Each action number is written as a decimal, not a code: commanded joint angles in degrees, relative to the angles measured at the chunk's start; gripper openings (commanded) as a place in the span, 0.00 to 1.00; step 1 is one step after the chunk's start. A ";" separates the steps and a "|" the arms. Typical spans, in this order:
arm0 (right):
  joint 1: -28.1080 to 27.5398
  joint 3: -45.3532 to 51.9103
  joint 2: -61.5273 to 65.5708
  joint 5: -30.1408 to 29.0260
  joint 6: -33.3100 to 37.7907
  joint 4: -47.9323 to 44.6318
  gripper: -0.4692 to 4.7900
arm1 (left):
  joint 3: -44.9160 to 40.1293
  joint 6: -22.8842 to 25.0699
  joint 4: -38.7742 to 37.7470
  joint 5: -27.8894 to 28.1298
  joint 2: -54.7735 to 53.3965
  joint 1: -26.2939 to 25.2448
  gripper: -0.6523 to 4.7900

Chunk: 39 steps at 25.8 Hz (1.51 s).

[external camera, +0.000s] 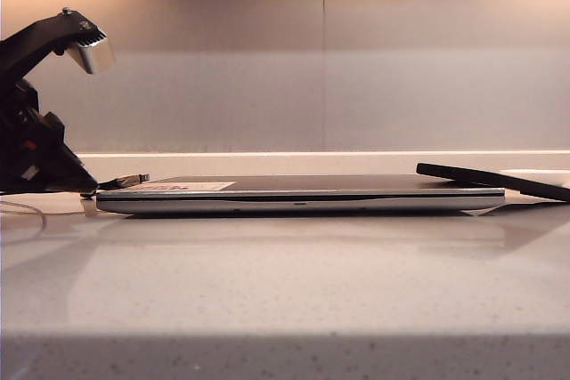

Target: Pick up the charging cable and the phone, plug the charging cable into the charging port on the phone, and finally place them back on the table.

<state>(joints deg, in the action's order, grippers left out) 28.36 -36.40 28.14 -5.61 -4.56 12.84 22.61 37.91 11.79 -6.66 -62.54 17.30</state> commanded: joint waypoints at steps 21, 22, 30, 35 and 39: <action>-0.04 -0.20 -0.11 0.15 -0.17 -0.92 0.09 | 0.04 -0.22 5.55 -0.04 -6.97 0.04 0.50; -0.04 -0.20 -0.11 0.15 -0.17 -0.90 0.09 | 0.02 -0.22 5.55 -0.04 -7.13 0.04 0.50; -0.04 -0.20 -0.11 0.15 -0.20 -0.94 0.09 | 0.02 -0.44 7.26 -0.04 -7.82 0.04 0.50; -0.04 -0.20 -0.09 0.17 -0.20 -1.05 0.09 | 0.04 -0.44 7.69 -0.02 -7.85 0.04 0.16; -0.04 -0.20 -0.09 0.17 -0.20 -1.05 0.09 | 0.04 -0.44 7.69 -0.04 -7.82 0.04 0.11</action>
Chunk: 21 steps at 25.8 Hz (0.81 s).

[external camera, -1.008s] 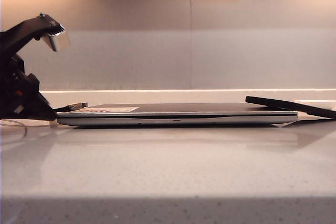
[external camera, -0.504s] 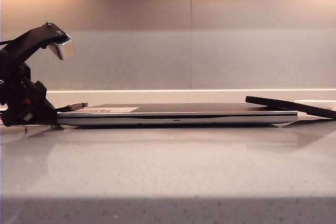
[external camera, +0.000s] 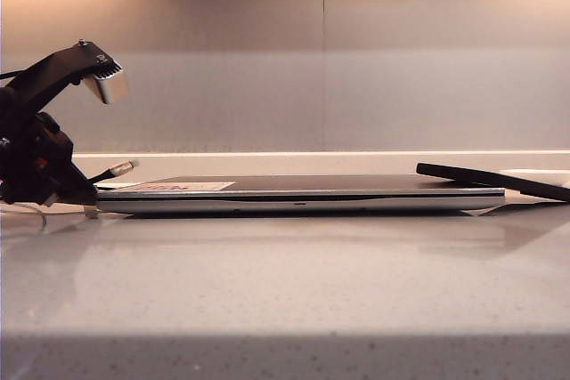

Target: Pick up the charging cable and the phone, plug the charging cable into the charging port on the phone, and finally place them back on the table.

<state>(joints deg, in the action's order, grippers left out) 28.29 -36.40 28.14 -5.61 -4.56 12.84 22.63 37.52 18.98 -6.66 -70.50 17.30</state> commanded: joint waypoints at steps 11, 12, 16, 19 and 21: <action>0.02 -0.20 -0.02 1.01 -0.17 -1.05 0.09 | 4.70 -12.79 0.48 -0.02 0.28 0.04 0.11; 0.02 -0.20 -0.02 1.01 -0.15 -1.05 0.09 | 5.49 -14.73 0.02 -0.04 0.28 0.04 0.11; 0.04 -0.20 0.13 1.29 0.28 -1.03 0.09 | 8.92 -24.24 -2.01 -0.04 0.42 0.35 0.11; 0.00 -0.20 1.01 3.15 2.19 -0.44 0.09 | 12.35 -30.25 -4.22 -0.02 2.25 4.35 0.11; 0.00 -0.20 1.75 3.13 2.21 -0.57 0.09 | 13.22 -31.21 -4.22 -0.02 3.52 7.21 0.11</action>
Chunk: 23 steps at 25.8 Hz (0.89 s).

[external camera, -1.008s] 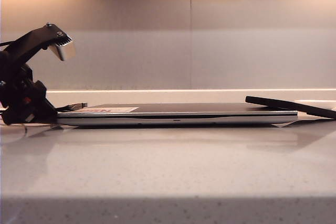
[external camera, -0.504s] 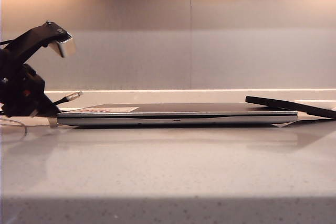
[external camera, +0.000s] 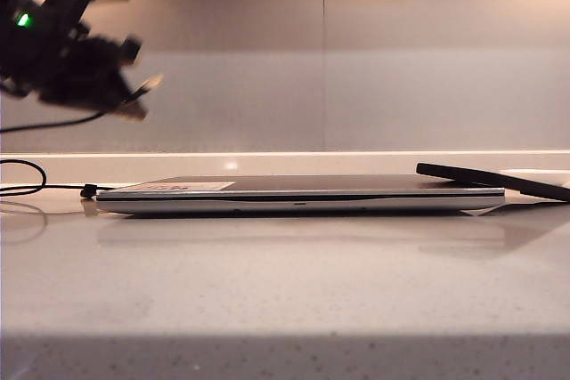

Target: Pick up the charging cable and the phone, plug the charging cable into the charging port on the phone, and finally place them back on the table.

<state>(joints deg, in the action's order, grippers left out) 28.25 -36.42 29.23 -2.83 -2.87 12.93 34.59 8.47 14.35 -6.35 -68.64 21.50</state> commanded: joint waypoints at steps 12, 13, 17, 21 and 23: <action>-2.91 -0.17 2.58 3.34 11.58 0.33 0.09 | 2.62 -18.36 -3.30 -0.33 5.88 10.95 0.11; -3.72 -0.17 2.71 3.30 12.61 1.03 0.09 | 2.62 -18.36 -3.96 -0.33 5.88 10.93 0.11; -7.56 -0.13 3.04 2.67 16.35 2.84 0.09 | 2.60 -17.64 -5.35 -0.33 5.86 10.93 0.11; -13.53 -0.09 4.15 -0.35 23.69 3.76 0.09 | 2.58 -15.93 -5.64 -0.33 5.86 10.93 0.11; -17.66 0.00 6.16 -5.46 28.61 4.72 0.09 | 2.58 -15.96 -5.49 -0.33 5.86 10.93 0.11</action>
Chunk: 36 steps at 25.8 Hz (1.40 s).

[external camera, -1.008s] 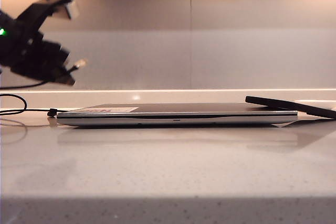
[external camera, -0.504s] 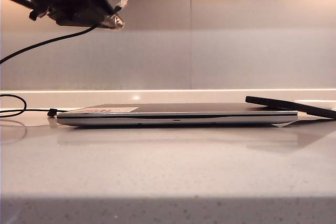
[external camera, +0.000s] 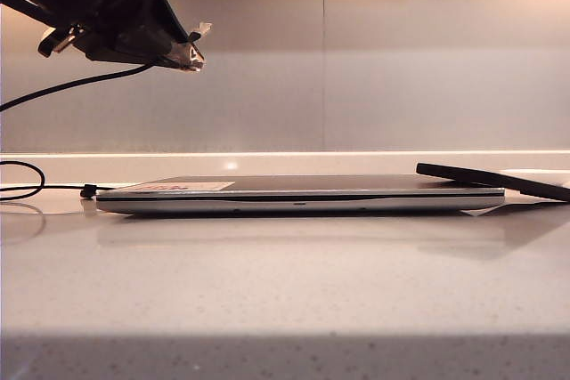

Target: Pick up the charging cable and the phone, plug the charging cable into the charging port on the phone, and finally place them back on the table.

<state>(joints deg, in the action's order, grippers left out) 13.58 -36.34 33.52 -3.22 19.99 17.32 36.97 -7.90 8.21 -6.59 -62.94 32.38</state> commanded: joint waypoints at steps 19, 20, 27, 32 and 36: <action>-5.68 -0.07 17.77 -9.88 31.10 3.41 0.76 | 0.20 0.42 0.85 -0.09 0.15 0.04 0.11; -5.68 -0.07 18.69 -9.90 31.21 3.34 0.76 | 0.20 0.42 0.92 -0.09 0.15 0.04 0.11; -6.93 0.00 23.78 -12.20 33.48 -1.42 0.73 | 0.20 0.42 0.90 -0.09 0.15 0.04 0.11; -9.81 0.09 24.55 -13.49 34.32 -1.97 0.73 | 0.20 0.44 0.92 -0.09 0.15 0.04 0.11; -12.48 1.64 25.62 -17.70 34.34 -3.96 0.73 | 0.20 0.44 1.33 -0.09 0.15 0.04 0.11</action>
<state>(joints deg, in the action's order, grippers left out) 1.48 -35.07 58.83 -18.81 54.13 14.87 36.97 -7.53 8.32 -6.59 -62.92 32.38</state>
